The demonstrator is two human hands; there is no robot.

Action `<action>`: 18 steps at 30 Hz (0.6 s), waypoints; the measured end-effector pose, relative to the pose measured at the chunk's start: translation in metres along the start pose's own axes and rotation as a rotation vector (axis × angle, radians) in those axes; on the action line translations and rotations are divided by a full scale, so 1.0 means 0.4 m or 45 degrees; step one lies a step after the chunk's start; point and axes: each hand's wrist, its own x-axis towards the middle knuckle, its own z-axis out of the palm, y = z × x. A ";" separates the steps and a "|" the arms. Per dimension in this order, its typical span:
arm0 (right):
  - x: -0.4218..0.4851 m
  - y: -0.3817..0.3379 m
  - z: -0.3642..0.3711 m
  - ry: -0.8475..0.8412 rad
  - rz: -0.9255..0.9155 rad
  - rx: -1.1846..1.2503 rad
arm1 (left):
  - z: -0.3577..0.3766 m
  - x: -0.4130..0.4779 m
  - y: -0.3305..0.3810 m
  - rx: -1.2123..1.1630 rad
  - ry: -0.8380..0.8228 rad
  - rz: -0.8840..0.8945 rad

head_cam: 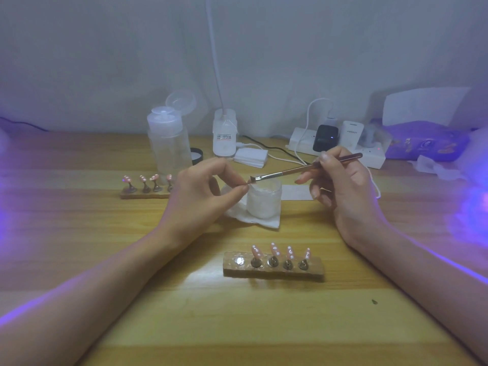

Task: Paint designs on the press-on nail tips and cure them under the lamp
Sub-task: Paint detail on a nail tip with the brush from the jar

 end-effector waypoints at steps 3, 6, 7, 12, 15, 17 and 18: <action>0.002 0.002 -0.003 0.100 0.061 -0.003 | 0.000 0.000 0.002 -0.009 -0.003 0.002; 0.002 0.001 -0.005 0.050 0.007 0.054 | 0.000 0.000 0.003 0.005 -0.006 0.009; 0.001 -0.001 -0.005 0.005 -0.019 0.059 | 0.000 0.000 0.004 0.011 -0.005 0.009; -0.001 0.001 -0.001 0.015 0.002 -0.009 | -0.001 -0.001 0.006 -0.005 -0.008 0.015; 0.000 -0.001 -0.003 0.072 0.020 0.000 | -0.001 0.000 0.005 0.000 -0.019 0.023; 0.000 -0.004 -0.006 0.102 0.021 0.016 | -0.001 0.000 0.003 0.009 -0.016 0.030; 0.000 -0.008 -0.009 0.120 0.015 0.033 | -0.002 0.000 0.003 0.014 -0.013 0.035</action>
